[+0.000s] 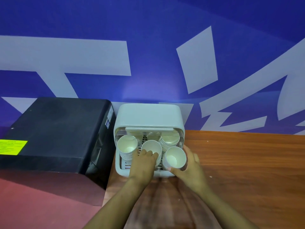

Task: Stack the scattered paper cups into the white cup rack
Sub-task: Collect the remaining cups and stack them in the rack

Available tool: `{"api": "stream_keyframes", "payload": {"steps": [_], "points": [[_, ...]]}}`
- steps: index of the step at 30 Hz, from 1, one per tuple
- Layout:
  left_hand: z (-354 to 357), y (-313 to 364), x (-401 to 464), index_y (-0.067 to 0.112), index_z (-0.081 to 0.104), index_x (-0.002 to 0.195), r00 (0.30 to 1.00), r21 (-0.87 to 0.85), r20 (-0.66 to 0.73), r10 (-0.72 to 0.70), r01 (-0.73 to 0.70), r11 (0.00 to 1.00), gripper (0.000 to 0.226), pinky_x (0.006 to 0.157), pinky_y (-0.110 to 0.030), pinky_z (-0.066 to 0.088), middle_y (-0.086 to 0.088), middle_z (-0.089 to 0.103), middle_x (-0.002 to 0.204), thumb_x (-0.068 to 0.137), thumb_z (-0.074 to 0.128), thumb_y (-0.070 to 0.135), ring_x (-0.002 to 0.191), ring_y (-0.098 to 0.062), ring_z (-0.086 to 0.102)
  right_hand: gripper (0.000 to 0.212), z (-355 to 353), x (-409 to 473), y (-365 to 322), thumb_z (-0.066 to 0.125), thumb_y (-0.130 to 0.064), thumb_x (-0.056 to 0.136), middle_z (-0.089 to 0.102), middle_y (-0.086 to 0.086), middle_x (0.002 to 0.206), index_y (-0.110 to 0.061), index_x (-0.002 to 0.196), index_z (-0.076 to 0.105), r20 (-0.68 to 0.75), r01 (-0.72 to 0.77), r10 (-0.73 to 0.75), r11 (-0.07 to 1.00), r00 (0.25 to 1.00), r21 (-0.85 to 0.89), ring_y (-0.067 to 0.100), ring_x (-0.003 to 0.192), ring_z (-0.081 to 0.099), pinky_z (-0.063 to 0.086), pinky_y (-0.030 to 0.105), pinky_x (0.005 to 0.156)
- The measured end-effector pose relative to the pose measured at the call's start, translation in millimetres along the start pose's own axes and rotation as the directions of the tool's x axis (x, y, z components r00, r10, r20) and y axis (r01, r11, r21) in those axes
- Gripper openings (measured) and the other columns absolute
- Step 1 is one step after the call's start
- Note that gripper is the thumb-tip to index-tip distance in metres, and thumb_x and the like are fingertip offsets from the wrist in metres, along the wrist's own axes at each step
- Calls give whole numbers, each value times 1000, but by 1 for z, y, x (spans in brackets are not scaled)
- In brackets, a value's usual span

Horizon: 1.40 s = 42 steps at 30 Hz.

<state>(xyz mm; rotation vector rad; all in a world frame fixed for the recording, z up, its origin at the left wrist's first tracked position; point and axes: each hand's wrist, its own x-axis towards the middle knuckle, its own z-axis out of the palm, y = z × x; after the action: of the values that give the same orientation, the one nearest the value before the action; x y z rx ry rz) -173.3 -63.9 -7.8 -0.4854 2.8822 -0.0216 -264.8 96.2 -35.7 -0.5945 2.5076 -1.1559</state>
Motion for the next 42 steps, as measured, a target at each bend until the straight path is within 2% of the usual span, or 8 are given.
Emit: {"api": "stream_keyframes", "payload": {"steps": [3, 7, 11, 14, 20, 33, 40, 42], "points": [[-1, -7, -3, 20, 47, 121, 999, -10, -14, 34, -34, 999, 28, 104, -40, 27, -2, 53, 121, 94, 45, 21, 115, -27, 46, 79, -1, -6, -15, 64, -65, 62, 43, -9, 138, -33, 133, 46, -84, 201, -236, 932, 968, -301, 16, 121, 43, 39, 34, 97], [-4, -18, -4, 21, 60, 110, 970, -211, -244, 16, -69, 975, 42, 90, -41, 43, 0, 55, 115, 80, 47, 48, 106, -26, 55, 68, 7, -4, -33, 52, -70, 67, 41, -4, 145, -33, 124, 55, 71, 343, -356, 798, 932, -495, 21, 127, 40, 36, 37, 97], [-12, -21, 5, 21, 49, 130, 991, -174, -137, 5, -29, 984, 65, 106, -50, 27, -4, 38, 145, 78, 26, 52, 134, -30, 34, 68, 12, 7, -53, 50, -67, 76, 20, -4, 157, -32, 135, 46, 240, 328, -226, 723, 944, -609, 23, 139, 25, 26, 41, 104], [-16, -19, 15, 28, 32, 142, 997, -151, -79, 11, -23, 988, 79, 108, -47, 23, -2, 20, 156, 74, 7, 58, 136, -29, 29, 63, 13, 13, -66, 49, -61, 81, 18, -5, 156, -28, 135, 45, 298, 318, -149, 667, 943, -674, 22, 136, 22, 25, 39, 102], [-13, -13, 39, 22, 39, 135, 1000, -27, 28, -3, 4, 1000, 60, 105, -48, 23, -1, 27, 150, 88, 36, 58, 119, -32, 45, 47, 22, 25, -74, 48, -47, 83, 42, 1, 135, -20, 120, 57, 316, 307, -80, 547, 945, -779, 29, 128, 29, 27, 42, 98], [-12, -20, 43, 17, 39, 139, 999, -127, 10, -43, 44, 991, 64, 114, -53, 10, -1, 39, 145, 91, 35, 60, 131, -25, 40, 49, 33, 43, -80, 50, -31, 83, 36, 3, 141, -14, 129, 49, 245, 192, -13, 664, 969, -723, 27, 130, 29, 26, 38, 107], [-3, -30, 28, 33, 25, 148, 999, -233, -49, -23, 11, 972, 70, 116, -53, 6, 2, 18, 157, 88, 33, 69, 144, -20, 16, 69, 31, 39, -71, 52, -29, 85, 22, 4, 153, -14, 147, 26, 252, 281, -145, 690, 957, -667, 23, 140, 23, 21, 35, 114], [-1, -32, 20, 34, 17, 150, 998, -261, -63, -14, -3, 965, 77, 116, -53, 1, 2, 14, 158, 85, 29, 74, 146, -18, 9, 72, 27, 30, -64, 60, -34, 80, 31, 6, 152, -13, 144, 35, 225, 326, -235, 691, 945, -646, 23, 139, 31, 30, 36, 110]]}}
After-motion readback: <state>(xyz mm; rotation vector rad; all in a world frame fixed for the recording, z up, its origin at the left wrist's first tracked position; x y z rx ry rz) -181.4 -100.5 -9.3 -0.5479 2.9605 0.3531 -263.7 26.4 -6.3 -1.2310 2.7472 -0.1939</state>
